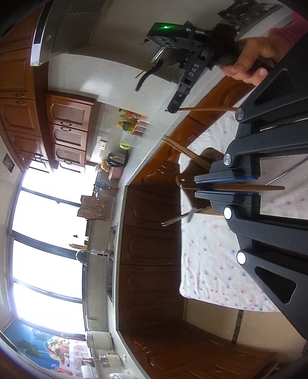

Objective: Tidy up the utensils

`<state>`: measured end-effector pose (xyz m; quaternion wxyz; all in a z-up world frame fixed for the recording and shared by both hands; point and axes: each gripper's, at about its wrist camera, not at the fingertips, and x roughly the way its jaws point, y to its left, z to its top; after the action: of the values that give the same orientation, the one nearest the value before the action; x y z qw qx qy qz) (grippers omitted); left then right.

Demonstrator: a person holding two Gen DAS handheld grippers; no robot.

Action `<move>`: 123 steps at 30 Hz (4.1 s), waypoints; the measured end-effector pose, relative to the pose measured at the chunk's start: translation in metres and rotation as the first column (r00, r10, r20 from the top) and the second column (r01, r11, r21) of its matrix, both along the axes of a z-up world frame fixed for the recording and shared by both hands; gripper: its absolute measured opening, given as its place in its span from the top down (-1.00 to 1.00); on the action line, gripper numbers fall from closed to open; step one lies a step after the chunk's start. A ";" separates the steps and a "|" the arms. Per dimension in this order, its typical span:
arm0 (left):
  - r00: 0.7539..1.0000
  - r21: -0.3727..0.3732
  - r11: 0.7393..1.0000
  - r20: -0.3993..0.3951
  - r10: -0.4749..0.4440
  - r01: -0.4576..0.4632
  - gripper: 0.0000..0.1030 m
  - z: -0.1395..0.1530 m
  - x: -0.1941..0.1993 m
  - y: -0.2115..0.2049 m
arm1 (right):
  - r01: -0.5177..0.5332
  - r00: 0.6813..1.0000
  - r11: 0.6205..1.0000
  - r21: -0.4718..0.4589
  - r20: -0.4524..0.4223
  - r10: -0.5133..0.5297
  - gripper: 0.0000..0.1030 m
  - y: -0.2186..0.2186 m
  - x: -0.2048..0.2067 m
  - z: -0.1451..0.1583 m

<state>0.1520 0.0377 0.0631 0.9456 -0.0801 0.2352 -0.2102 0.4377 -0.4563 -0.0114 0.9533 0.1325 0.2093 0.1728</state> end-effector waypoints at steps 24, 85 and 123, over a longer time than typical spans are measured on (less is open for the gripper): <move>0.992 -0.034 0.997 0.100 0.076 -0.073 0.92 -0.016 0.107 -0.040 | 0.256 0.872 0.957 0.136 0.396 -0.289 0.91 -0.003 0.071 0.011; 0.976 0.064 0.985 -0.137 0.167 -0.160 -0.90 -0.090 0.006 -0.028 | 0.040 0.999 0.998 -0.055 -0.016 -0.041 -0.90 -0.016 -0.049 -0.054; 0.958 0.255 0.924 0.070 0.278 -0.286 -0.99 -0.129 -0.142 -0.049 | 0.044 0.994 0.968 -0.247 0.110 -0.017 -1.00 0.006 -0.175 -0.115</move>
<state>0.0099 -0.0115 -0.0657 0.9719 0.0161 0.2312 -0.0403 0.2625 -0.4508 -0.1262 0.9748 0.0057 0.1761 0.1372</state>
